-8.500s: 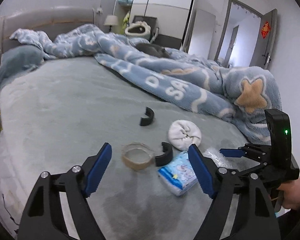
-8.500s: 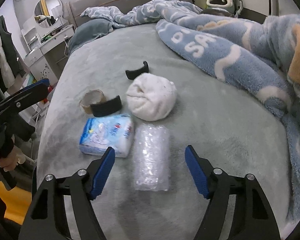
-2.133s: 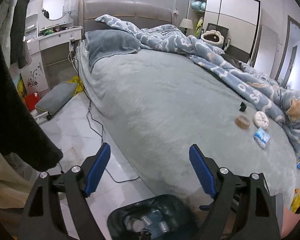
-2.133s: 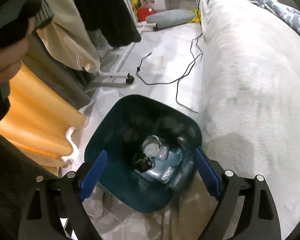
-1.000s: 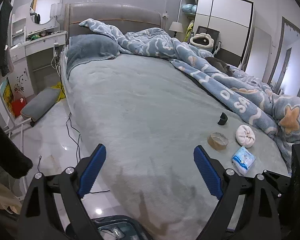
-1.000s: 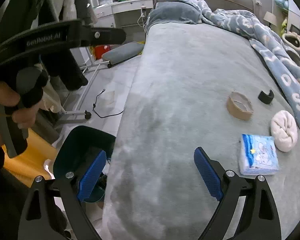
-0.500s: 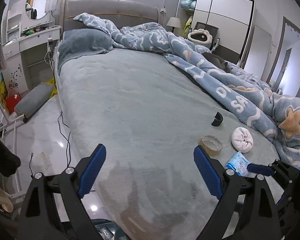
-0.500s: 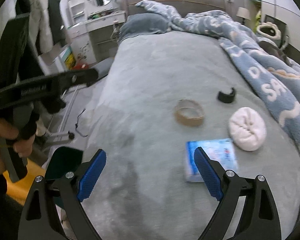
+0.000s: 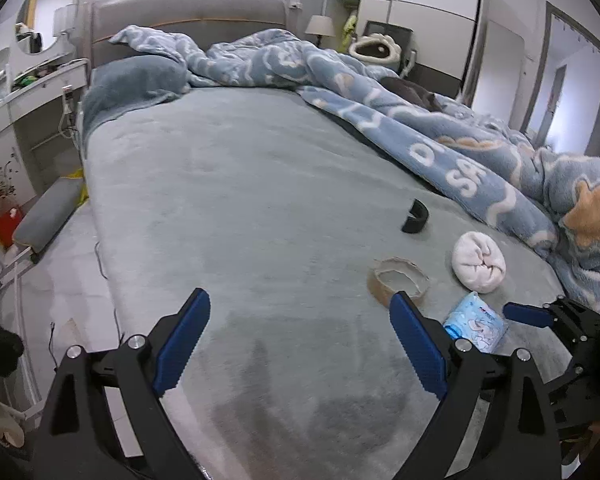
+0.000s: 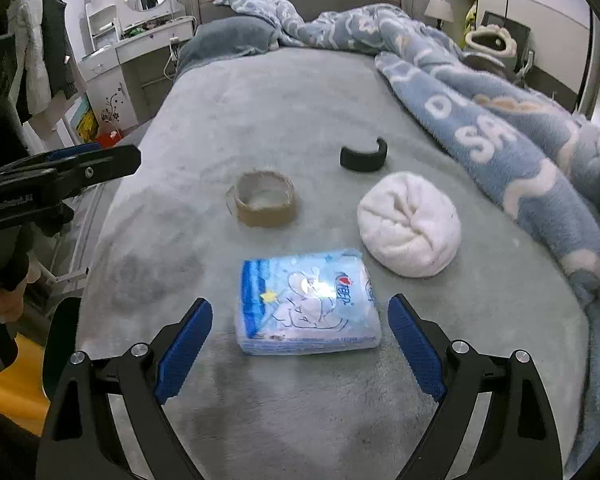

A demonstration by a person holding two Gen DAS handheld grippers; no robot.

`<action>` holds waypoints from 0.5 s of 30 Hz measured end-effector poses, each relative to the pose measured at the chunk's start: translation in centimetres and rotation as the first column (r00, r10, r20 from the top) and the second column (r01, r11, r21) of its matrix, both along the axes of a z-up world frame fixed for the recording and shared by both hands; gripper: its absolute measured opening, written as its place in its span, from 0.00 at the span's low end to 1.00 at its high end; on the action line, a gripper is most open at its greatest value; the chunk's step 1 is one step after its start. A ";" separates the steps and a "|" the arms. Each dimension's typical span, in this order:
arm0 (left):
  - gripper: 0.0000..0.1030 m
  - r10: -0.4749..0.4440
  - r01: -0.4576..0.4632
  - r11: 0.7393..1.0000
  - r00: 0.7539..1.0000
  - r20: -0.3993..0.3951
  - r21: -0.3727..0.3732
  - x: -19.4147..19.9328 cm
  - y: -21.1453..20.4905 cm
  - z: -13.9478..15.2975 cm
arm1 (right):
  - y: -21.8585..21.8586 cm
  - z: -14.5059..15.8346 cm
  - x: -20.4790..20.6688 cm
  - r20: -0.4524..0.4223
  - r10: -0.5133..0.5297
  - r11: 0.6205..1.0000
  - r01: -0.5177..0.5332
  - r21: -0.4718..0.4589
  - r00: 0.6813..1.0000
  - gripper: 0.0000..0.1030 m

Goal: Collect trash
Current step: 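Grasp the blue tissue pack with the right tool while the left tool grasps the brown tape roll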

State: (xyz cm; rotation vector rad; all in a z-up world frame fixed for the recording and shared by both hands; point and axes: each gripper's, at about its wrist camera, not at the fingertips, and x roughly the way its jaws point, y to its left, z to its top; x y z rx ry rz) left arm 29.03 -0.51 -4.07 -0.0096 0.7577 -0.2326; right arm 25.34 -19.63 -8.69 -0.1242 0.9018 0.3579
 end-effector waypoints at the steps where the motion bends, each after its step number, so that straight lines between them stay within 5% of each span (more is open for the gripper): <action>1: 0.90 -0.009 0.009 1.000 1.000 -0.002 0.006 0.1 -0.3 -0.2 | -0.1 -0.4 0.1 -0.011 -0.002 1.000 0.002 -0.001 1.000 0.88; 7: 0.90 -0.073 0.073 0.997 0.997 -0.016 0.012 0.5 -2.1 -0.9 | -0.6 -1.2 0.5 -0.034 -0.005 0.999 0.006 0.038 0.999 0.88; 9: 0.90 -0.078 0.078 0.997 0.997 -0.025 0.005 0.8 -2.5 -1.1 | -0.8 -0.9 0.4 -0.023 -0.006 0.999 0.007 0.043 1.000 0.74; 15: 0.90 -0.087 0.087 0.996 0.996 -0.027 0.000 1.2 -4.0 -1.3 | -1.5 -0.4 -0.2 -0.010 0.002 0.998 -0.001 0.062 1.000 0.71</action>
